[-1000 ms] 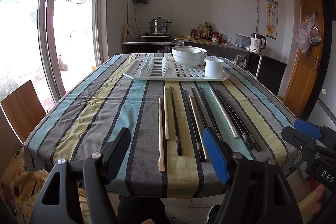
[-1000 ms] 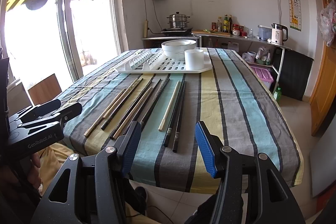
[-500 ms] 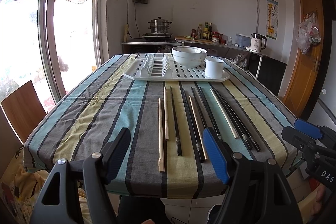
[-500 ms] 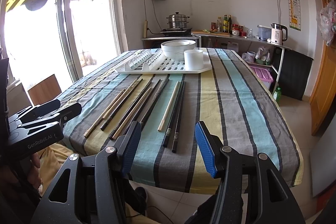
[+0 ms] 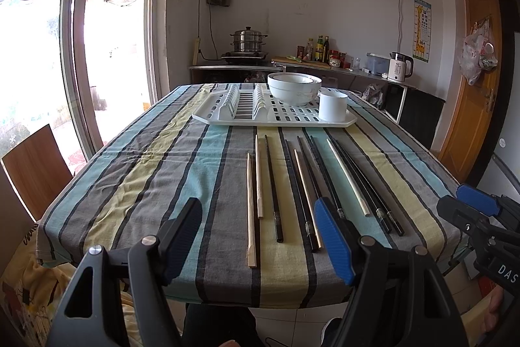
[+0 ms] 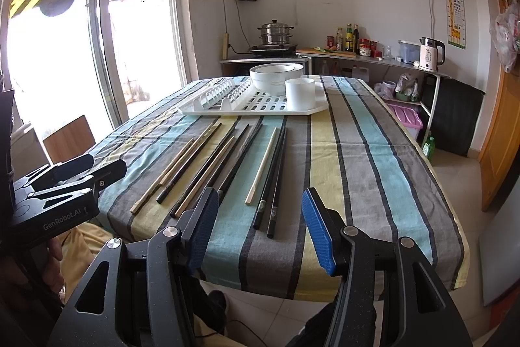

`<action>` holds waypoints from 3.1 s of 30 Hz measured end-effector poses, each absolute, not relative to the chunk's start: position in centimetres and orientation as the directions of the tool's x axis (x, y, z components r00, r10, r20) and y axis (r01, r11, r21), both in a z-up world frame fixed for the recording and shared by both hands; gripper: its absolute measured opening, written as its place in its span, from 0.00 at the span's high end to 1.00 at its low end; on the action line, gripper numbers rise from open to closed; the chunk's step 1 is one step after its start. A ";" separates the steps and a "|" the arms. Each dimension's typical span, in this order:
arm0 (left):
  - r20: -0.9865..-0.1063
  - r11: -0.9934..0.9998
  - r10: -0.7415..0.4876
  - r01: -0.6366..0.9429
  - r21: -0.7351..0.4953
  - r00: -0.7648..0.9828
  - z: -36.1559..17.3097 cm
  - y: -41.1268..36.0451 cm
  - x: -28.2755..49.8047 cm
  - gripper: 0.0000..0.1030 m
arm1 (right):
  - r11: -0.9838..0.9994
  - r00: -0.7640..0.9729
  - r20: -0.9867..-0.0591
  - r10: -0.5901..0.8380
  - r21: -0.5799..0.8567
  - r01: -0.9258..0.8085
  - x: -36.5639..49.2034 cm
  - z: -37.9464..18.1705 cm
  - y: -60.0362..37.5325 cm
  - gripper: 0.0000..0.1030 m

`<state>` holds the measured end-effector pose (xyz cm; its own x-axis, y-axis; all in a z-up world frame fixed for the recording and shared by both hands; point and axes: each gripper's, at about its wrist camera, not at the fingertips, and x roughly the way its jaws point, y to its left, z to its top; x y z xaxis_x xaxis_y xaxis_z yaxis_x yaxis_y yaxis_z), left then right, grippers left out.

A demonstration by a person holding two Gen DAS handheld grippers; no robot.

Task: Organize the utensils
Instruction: 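Lower and grasp a wooden chopstick with the left tool while the right tool grasps another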

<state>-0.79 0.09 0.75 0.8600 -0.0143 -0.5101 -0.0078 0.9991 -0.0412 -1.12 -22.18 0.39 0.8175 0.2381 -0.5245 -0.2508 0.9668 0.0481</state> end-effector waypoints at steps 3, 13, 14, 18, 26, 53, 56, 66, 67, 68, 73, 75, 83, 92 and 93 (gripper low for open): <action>-0.511 0.999 -0.010 -0.011 -0.038 0.859 0.7 0.2 -0.6 0.28 | 0.967 0.817 -0.525 0.239 0.049 -0.251 -1.0 0.5 -22.2 0.47; -0.569 0.999 0.002 -0.032 -0.042 0.822 -0.6 1.1 1.7 0.28 | 0.965 0.809 -0.534 0.246 0.061 -0.254 0.4 0.6 -21.8 0.47; -0.576 0.998 0.004 -0.040 -0.049 0.817 -0.7 1.4 2.1 0.28 | 0.965 0.807 -0.537 0.247 0.062 -0.254 0.7 0.4 -21.8 0.47; -0.598 0.996 -0.017 -0.042 -0.084 0.801 -1.0 2.5 3.9 0.28 | 0.959 0.792 -0.549 0.267 0.070 -0.274 2.4 0.3 -21.2 0.47; -0.670 0.998 -0.034 -0.013 -0.065 0.742 -1.9 3.4 8.8 0.42 | 0.938 0.739 -0.587 0.331 0.118 -0.326 6.6 0.2 -19.5 0.47; -0.783 0.995 -0.099 0.058 -0.080 0.614 -4.3 3.8 17.0 0.58 | 0.925 0.515 -0.787 0.340 0.181 -0.335 22.3 -2.6 -14.1 0.82; -0.783 0.996 -0.087 0.058 -0.066 0.616 -4.3 3.8 17.1 0.61 | 0.918 0.505 -0.787 0.354 0.188 -0.350 22.2 -2.9 -13.8 0.82; -0.774 0.998 -0.064 0.052 -0.040 0.630 -4.4 3.7 16.9 0.64 | 0.908 0.456 -0.812 0.364 0.201 -0.367 22.3 -4.2 -12.6 0.93; -0.774 0.998 -0.063 0.053 -0.039 0.631 -4.4 3.7 16.9 0.64 | 0.911 0.453 -0.818 0.355 0.196 -0.362 22.4 -4.4 -12.6 0.93; -0.773 0.998 -0.062 0.053 -0.037 0.631 -4.4 3.6 16.8 0.64 | 0.913 0.450 -0.822 0.350 0.192 -0.359 22.4 -4.5 -12.5 0.93; -0.772 0.998 -0.056 0.054 -0.028 0.633 -4.4 3.5 16.8 0.64 | 0.921 0.435 -0.843 0.318 0.165 -0.354 22.6 -5.2 -11.8 0.93; -0.773 0.998 -0.049 0.056 -0.017 0.633 -4.4 3.3 16.9 0.64 | 0.926 0.438 -0.848 0.297 0.144 -0.349 22.6 -5.2 -11.5 0.93; -0.783 0.997 -0.058 0.080 -0.011 0.620 -4.3 3.1 17.4 0.89 | 0.929 0.445 -0.851 0.278 0.120 -0.350 22.5 -5.2 -11.1 0.94; -0.794 0.987 -0.163 0.099 -0.130 0.585 -4.2 4.2 17.8 0.94 | 0.919 0.452 -0.833 0.319 0.155 -0.363 22.3 -4.2 -11.6 1.00; -0.796 0.987 -0.161 0.100 -0.126 0.584 -4.2 4.1 17.8 0.94 | 0.918 0.442 -0.837 0.321 0.160 -0.363 22.4 -4.3 -11.6 1.00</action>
<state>17.83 4.14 -4.16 0.5841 -0.1607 -0.7956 0.0998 0.9870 -0.1261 22.38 -11.58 -4.34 0.4424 0.3208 -0.8375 -0.3633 0.9179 0.1597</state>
